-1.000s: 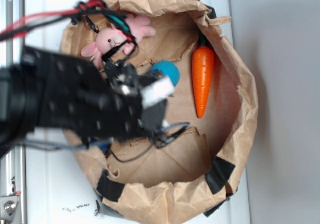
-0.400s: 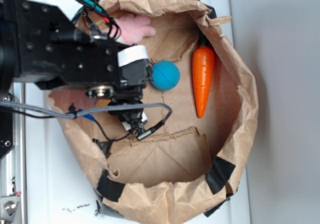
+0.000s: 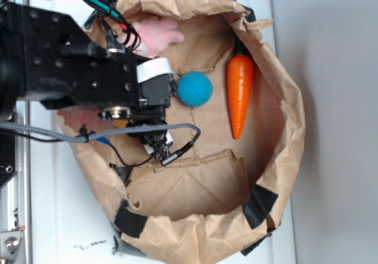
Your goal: Grab the green sponge.
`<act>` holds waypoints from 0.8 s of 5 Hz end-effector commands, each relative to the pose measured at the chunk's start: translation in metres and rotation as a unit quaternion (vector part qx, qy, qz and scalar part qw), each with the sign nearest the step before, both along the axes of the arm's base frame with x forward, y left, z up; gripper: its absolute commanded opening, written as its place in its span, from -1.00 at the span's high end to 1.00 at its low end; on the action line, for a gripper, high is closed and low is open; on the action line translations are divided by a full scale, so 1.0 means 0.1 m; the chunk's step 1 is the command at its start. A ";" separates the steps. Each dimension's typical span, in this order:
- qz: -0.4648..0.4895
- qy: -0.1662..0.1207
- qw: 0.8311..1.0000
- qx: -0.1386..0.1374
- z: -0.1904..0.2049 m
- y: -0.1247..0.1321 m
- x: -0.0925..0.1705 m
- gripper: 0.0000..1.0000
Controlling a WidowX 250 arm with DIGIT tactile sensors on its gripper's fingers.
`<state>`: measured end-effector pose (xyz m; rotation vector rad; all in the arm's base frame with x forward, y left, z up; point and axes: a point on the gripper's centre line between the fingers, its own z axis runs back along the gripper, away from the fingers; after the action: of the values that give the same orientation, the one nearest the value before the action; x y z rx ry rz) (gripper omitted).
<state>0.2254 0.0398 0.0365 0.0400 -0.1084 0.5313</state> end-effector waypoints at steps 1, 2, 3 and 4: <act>-0.033 0.027 0.997 -0.058 -0.03 0.03 0.09 -1.00; -0.048 0.021 0.996 -0.075 -0.23 0.03 0.10 -1.00; -0.038 0.010 0.998 -0.054 -0.30 0.02 0.08 1.00; -0.027 -0.003 0.998 -0.049 -0.29 0.03 0.10 1.00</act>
<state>0.2331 0.0388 0.0097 -0.0593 -0.0678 0.4886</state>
